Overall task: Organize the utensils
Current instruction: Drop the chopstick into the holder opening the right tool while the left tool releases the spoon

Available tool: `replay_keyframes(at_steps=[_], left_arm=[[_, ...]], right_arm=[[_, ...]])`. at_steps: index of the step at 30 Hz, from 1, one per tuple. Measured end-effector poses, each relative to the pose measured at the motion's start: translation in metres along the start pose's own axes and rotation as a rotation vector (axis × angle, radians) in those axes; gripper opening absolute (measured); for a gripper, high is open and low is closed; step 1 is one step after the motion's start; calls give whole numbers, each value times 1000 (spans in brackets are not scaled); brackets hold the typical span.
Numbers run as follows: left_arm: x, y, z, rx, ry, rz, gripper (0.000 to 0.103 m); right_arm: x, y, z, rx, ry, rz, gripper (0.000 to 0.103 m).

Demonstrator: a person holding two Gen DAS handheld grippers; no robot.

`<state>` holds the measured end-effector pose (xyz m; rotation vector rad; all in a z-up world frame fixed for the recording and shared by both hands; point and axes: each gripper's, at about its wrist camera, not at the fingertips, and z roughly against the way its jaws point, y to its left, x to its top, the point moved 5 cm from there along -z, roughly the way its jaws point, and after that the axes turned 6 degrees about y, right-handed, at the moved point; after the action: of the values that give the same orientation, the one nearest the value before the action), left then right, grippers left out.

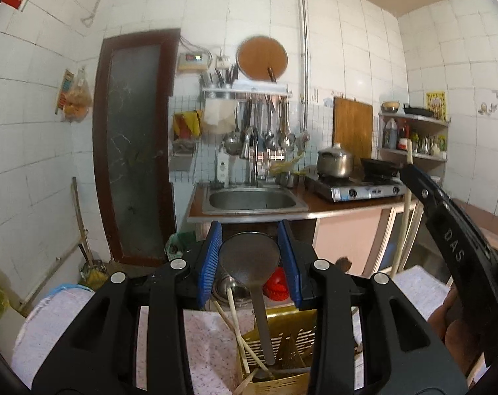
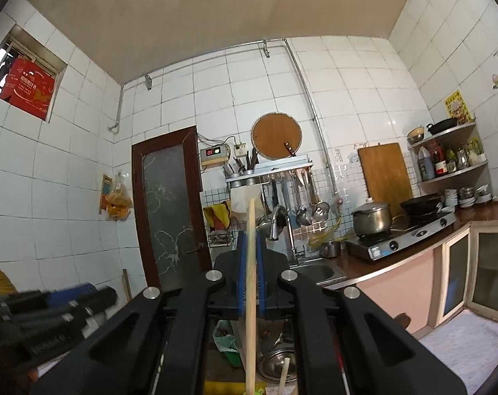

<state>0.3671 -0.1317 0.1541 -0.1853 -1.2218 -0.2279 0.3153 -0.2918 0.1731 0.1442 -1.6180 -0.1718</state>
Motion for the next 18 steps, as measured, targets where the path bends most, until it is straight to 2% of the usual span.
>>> replay_keyframes(at_steps=[6, 12, 14, 15, 16, 17, 18], left_arm=[[-41, 2, -39, -7, 80, -8, 34], [-60, 16, -42, 5, 133, 14, 37], [-62, 22, -31, 6, 151, 27, 47], [-63, 25, -19, 4, 154, 42, 54], [-62, 28, -12, 6, 153, 52, 63], [-63, 32, 0, 11, 146, 61, 67], [-64, 38, 18, 23, 132, 72, 77]], right_arm=[[-49, -8, -23, 2, 80, 9, 6], [-75, -15, -16, -8, 173, 35, 8], [-75, -19, -4, -26, 210, 40, 38], [-73, -21, 3, -32, 214, 34, 66], [-69, -23, 17, -48, 219, 34, 67], [-67, -24, 24, -52, 227, 38, 67], [-65, -25, 34, -54, 239, 42, 67]])
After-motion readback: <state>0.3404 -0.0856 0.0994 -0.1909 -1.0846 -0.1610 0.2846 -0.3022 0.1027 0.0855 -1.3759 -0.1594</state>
